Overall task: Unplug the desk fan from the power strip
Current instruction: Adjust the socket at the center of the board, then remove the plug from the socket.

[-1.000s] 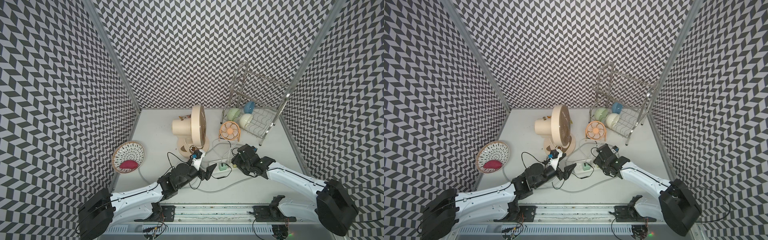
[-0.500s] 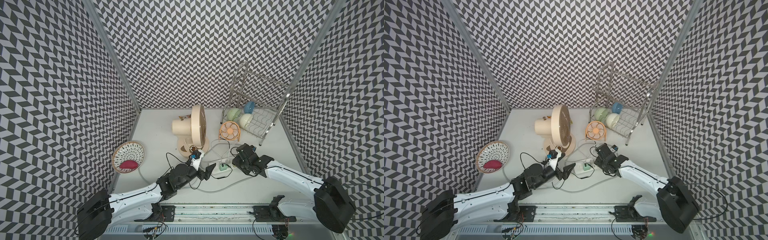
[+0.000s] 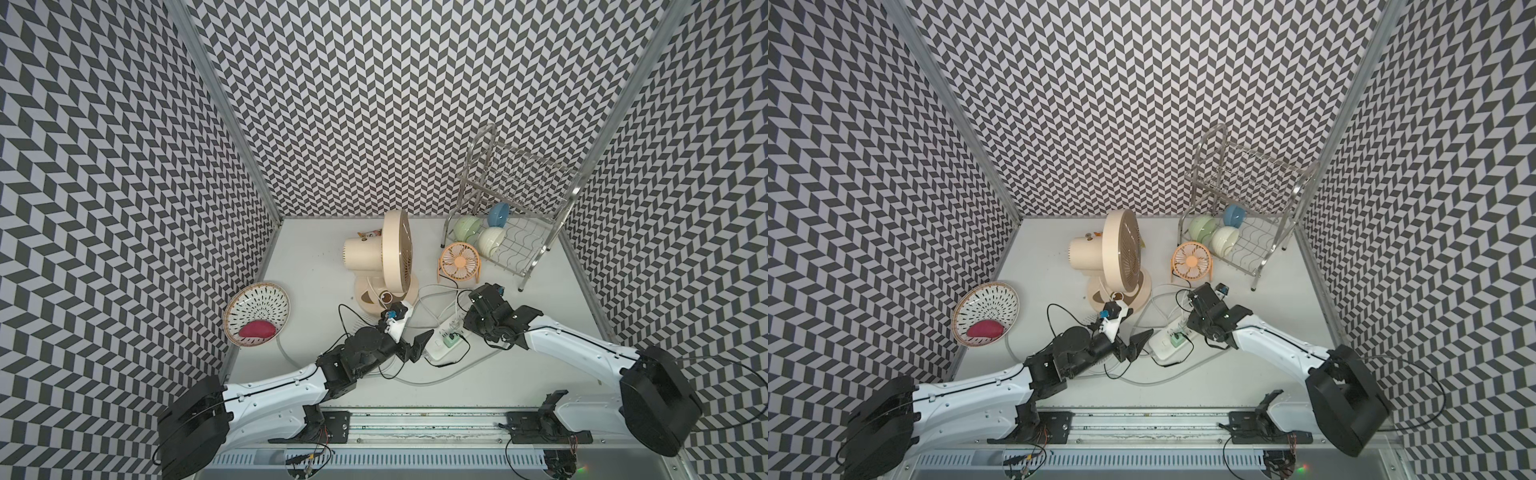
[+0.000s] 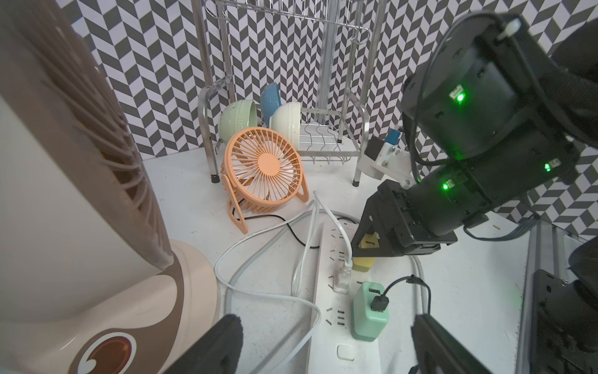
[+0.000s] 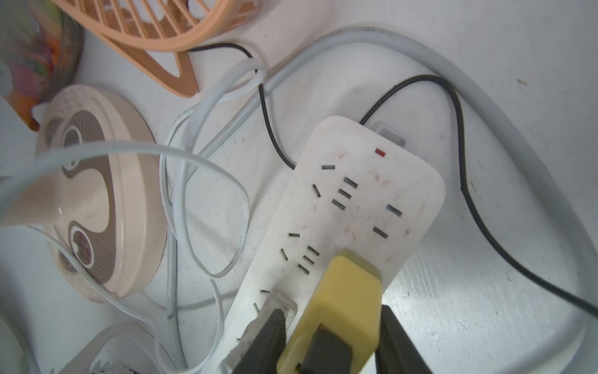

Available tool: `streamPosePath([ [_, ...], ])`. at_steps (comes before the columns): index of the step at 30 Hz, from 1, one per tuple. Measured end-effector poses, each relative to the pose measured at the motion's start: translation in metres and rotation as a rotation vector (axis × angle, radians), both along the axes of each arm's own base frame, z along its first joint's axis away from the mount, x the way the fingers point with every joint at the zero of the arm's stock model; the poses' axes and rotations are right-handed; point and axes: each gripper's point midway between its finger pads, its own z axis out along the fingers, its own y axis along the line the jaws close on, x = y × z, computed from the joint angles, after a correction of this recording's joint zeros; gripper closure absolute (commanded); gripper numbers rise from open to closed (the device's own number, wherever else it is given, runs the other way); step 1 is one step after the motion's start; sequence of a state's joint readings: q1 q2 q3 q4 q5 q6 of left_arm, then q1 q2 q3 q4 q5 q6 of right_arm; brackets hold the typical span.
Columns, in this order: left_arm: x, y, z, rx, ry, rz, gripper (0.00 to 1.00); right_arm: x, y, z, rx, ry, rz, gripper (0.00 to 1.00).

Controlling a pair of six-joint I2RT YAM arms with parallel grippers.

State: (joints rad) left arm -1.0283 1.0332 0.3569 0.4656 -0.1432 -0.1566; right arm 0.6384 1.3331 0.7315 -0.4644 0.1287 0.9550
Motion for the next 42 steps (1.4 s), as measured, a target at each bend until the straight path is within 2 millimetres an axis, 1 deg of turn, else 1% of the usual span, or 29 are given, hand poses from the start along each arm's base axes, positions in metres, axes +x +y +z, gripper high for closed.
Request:
streamPosePath([
  [3,-0.001,-0.009,-0.009,0.051,0.013,-0.016,0.13,0.005,0.004,0.000,-0.047,-0.004,0.078,0.78],
  [6,-0.002,-0.018,-0.016,0.084,0.030,-0.027,0.12,0.009,0.007,0.000,-0.084,-0.011,0.145,0.78],
  [7,-0.002,-0.022,-0.019,0.097,0.038,-0.030,0.13,0.010,0.008,0.000,-0.098,-0.012,0.167,0.76],
  [9,-0.006,-0.029,-0.027,0.124,0.057,-0.040,0.13,0.011,0.009,0.001,-0.115,-0.013,0.193,0.68],
  [13,-0.014,-0.044,-0.050,0.183,0.121,-0.047,0.13,0.014,0.010,0.002,-0.135,-0.014,0.222,0.50],
  [16,-0.017,-0.053,-0.064,0.215,0.174,-0.031,0.13,0.014,0.010,0.004,-0.139,-0.010,0.226,0.42],
  [17,-0.019,-0.055,-0.068,0.220,0.189,-0.025,0.12,0.014,0.010,0.005,-0.138,-0.011,0.225,0.41],
  [22,-0.025,-0.067,-0.079,0.256,0.236,0.003,0.11,0.013,0.008,0.012,-0.135,-0.019,0.208,0.40],
  [26,-0.022,-0.077,-0.086,0.293,0.256,0.022,0.07,0.015,0.006,0.024,-0.115,-0.041,0.172,0.40],
  [30,-0.020,-0.083,-0.099,0.354,0.275,0.028,0.02,0.016,0.002,0.031,-0.091,-0.051,0.134,0.40],
  [34,-0.021,-0.080,-0.114,0.417,0.296,0.029,0.00,0.017,-0.001,0.037,-0.069,-0.061,0.104,0.39],
  [39,-0.024,-0.073,-0.133,0.484,0.314,0.030,0.00,0.018,-0.002,0.038,-0.055,-0.057,0.089,0.39],
  [40,-0.024,-0.074,-0.136,0.489,0.318,0.026,0.00,0.018,-0.001,0.038,-0.052,-0.056,0.088,0.39],
  [42,-0.024,-0.078,-0.134,0.491,0.316,0.017,0.00,0.017,-0.001,0.038,-0.049,-0.054,0.086,0.40],
])
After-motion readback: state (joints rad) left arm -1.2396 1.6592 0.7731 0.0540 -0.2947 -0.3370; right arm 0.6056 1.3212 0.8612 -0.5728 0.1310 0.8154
